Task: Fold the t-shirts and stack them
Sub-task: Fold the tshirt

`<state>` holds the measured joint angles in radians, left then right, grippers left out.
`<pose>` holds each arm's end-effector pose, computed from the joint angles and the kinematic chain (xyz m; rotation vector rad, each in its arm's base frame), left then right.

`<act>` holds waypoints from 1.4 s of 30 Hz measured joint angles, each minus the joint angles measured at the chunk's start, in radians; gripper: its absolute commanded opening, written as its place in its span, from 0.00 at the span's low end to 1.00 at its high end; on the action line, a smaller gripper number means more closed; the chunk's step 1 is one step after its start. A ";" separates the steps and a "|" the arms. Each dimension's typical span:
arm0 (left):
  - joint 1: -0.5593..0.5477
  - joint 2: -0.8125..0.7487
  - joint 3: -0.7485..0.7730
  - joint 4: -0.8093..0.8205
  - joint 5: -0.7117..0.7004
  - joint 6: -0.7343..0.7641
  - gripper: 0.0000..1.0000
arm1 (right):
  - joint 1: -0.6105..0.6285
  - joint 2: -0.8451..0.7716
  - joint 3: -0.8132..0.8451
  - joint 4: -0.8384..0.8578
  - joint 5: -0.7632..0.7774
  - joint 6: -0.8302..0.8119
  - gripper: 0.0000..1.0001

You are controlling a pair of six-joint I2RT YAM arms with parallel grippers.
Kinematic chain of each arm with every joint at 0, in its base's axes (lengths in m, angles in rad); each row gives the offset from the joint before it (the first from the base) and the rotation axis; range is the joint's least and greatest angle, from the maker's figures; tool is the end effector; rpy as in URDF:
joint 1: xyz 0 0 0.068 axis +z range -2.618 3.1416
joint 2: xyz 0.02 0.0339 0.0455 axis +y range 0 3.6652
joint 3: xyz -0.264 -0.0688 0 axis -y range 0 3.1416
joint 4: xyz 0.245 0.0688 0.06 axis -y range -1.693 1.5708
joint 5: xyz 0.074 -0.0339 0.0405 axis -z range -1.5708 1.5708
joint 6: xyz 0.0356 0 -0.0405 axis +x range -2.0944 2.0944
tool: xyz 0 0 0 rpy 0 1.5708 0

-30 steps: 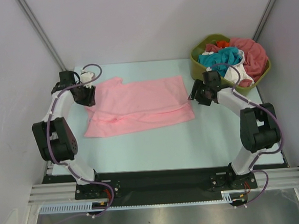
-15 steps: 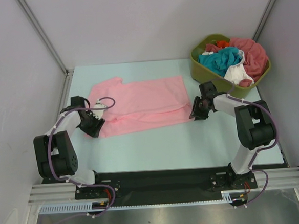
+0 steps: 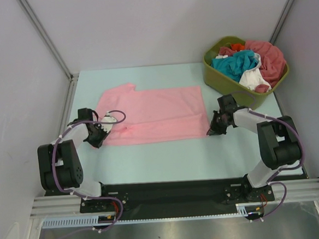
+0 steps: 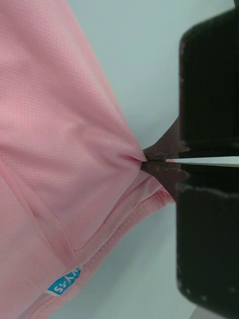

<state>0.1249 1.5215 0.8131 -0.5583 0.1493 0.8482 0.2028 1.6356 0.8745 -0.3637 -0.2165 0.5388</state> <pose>0.2634 0.0277 0.1591 1.0221 2.6111 0.0155 0.2951 0.0685 0.1533 0.3944 2.7322 0.5063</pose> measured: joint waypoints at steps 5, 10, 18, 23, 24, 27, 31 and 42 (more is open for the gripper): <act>-0.001 -0.023 -0.002 -0.056 0.049 -0.001 0.00 | -0.001 -0.130 -0.070 -0.117 0.004 -0.001 0.00; -0.001 -0.079 -0.005 -0.208 0.101 0.013 0.00 | -0.004 -0.287 -0.128 -0.267 0.026 0.016 0.00; -0.001 -0.102 -0.010 -0.451 0.182 0.071 0.52 | -0.017 -0.476 -0.197 -0.431 0.066 0.130 0.65; 0.004 -0.085 0.149 -0.541 0.167 0.058 0.54 | 0.011 -0.522 -0.117 -0.452 0.154 0.138 0.26; 0.008 -0.073 0.212 -0.549 0.167 0.049 0.54 | 0.029 -0.520 -0.090 -0.436 0.164 0.134 0.11; 0.026 -0.037 0.367 -0.526 0.171 -0.011 0.54 | 0.063 -0.471 -0.036 -0.349 0.146 0.116 0.00; 0.037 0.035 0.494 -0.429 0.175 -0.157 0.53 | 0.065 -0.275 -0.006 -0.239 0.099 0.093 0.00; 0.018 0.432 0.808 -0.166 0.202 -0.552 0.54 | 0.022 0.074 0.115 -0.120 0.035 0.052 0.00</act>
<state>0.1432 1.9537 1.6207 -0.7246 0.3511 0.2962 0.2249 1.7092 0.9894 -0.4839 -0.1810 0.5911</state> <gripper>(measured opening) 0.530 0.009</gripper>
